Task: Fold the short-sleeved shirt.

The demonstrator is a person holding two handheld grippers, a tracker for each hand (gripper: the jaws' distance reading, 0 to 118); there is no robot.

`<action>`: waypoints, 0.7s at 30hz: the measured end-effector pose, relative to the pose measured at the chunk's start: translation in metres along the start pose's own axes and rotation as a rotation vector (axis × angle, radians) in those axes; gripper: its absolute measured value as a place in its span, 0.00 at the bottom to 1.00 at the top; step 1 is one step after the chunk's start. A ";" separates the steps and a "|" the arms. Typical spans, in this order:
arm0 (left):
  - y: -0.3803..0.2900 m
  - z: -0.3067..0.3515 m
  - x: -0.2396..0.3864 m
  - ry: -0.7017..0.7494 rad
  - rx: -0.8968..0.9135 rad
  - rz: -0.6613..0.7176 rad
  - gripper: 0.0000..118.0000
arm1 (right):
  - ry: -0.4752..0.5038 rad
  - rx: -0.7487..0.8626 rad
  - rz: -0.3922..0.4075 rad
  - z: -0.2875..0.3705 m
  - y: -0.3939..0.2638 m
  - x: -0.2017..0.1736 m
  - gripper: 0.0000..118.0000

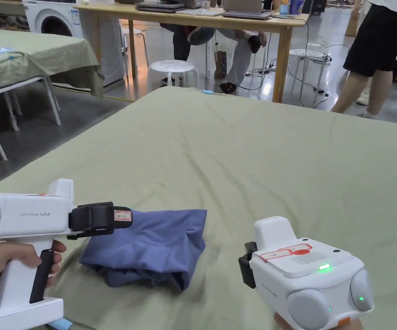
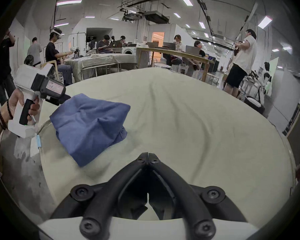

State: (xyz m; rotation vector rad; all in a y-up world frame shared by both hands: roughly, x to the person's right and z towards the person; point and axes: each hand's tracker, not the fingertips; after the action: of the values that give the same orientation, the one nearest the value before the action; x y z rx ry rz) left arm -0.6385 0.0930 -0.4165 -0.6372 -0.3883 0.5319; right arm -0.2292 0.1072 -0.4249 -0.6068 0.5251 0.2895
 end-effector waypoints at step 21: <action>0.002 -0.096 0.266 0.407 0.211 -0.371 0.91 | -0.190 0.146 -0.130 0.158 -0.022 0.158 0.00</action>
State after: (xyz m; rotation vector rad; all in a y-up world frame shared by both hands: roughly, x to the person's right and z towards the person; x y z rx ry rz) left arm -0.3797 0.2038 -0.4421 -0.4402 -0.0586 0.0794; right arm -0.0289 0.2021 -0.3907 -0.4634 0.3191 0.1813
